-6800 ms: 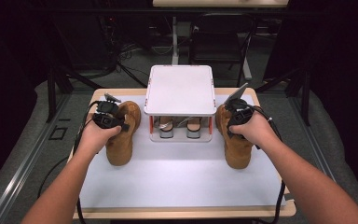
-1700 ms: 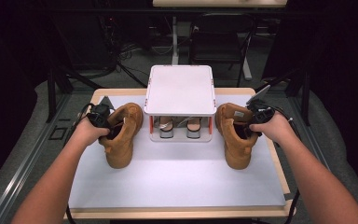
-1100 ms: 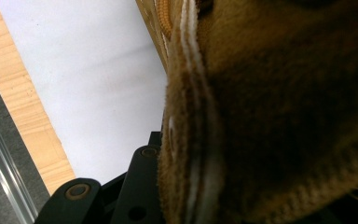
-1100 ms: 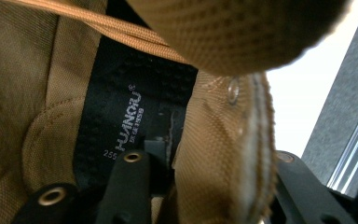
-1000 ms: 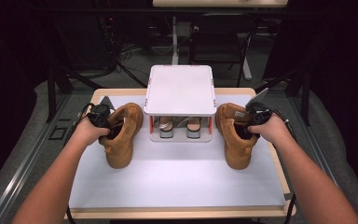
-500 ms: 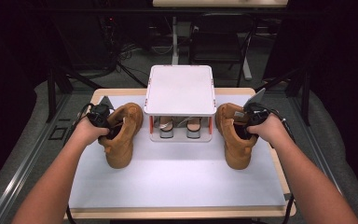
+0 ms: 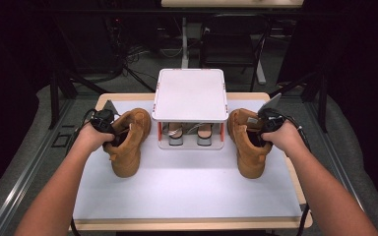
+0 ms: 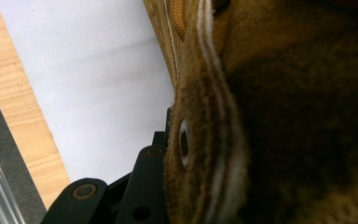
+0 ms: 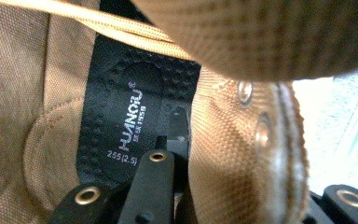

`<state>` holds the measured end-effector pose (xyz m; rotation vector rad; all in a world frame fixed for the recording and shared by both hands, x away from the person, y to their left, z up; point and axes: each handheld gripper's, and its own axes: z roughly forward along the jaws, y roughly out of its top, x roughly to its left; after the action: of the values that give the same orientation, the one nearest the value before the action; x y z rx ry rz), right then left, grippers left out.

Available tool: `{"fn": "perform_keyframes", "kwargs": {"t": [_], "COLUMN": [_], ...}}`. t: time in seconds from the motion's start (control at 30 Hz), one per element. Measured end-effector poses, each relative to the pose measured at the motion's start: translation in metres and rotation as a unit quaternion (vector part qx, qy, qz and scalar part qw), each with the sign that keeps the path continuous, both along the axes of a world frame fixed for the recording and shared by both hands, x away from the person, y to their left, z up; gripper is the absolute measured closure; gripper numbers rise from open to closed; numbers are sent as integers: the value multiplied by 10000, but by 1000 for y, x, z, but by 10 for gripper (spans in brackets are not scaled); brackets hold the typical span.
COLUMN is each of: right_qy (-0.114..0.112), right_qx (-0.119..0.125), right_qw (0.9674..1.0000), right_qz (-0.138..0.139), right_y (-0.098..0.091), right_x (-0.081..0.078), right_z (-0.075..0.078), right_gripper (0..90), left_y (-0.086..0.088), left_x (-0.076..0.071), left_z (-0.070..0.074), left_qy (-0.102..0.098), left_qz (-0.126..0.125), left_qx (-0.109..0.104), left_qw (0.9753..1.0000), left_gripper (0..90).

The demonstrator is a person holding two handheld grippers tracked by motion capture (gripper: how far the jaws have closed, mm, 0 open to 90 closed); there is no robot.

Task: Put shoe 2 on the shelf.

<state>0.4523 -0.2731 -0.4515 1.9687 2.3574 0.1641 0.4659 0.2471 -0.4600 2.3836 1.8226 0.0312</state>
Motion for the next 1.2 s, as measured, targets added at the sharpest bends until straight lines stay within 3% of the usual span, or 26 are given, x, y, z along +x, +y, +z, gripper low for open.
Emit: {"fn": "perform_keyframes", "kwargs": {"t": [0.33, 0.87, 1.03, 1.1, 1.13, 1.2], "right_qy": [25, 116, 58, 188, 69, 74], "right_qx": [-13, 43, 179, 207, 286, 312], "right_qw": [10000, 9999, 9998, 9996, 9995, 9994], "right_qz": [-34, 63, -63, 15, -102, -118], "right_y": [0, -3, -3, -6, -5, -6], "right_x": [0, 1, 1, 2, 1, 1], "right_z": [0, 2, 2, 3, 2, 2], "right_gripper": [813, 846, 854, 857, 858, 858], "left_y": [-3, 1, -3, -3, -4, -3], "left_x": [0, 0, 1, 2, 3, 4], "left_z": [0, 1, 3, 3, 4, 4], "left_qy": [-23, -38, 31, 68, 117, 123], "left_qz": [-126, -33, -31, 13, -20, 3], "left_qx": [64, -112, -15, -13, 6, 20], "left_qw": [9999, 9999, 10000, 10000, 9999, 9999], "left_gripper": [804, 846, 858, 860, 861, 863]}}
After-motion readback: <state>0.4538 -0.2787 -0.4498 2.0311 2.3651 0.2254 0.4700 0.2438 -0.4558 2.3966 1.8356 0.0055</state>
